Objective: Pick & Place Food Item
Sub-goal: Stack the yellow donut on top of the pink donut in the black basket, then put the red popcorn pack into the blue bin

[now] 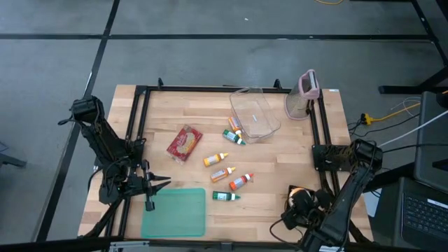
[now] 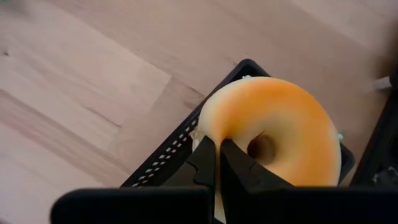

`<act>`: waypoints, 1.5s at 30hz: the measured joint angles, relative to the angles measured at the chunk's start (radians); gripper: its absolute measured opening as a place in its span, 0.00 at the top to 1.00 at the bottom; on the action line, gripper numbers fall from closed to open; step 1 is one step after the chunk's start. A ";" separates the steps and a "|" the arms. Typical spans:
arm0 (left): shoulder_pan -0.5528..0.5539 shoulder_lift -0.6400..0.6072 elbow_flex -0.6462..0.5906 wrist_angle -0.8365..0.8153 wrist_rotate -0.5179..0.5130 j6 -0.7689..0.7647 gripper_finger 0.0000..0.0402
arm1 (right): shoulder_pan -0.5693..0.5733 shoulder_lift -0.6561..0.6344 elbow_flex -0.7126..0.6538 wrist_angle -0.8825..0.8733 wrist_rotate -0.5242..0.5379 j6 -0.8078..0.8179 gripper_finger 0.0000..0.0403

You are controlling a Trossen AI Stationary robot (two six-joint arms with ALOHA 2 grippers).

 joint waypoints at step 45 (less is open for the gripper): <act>0.000 0.000 0.000 0.000 0.000 0.002 0.88 | 0.006 0.000 0.112 -0.074 0.067 -0.024 0.64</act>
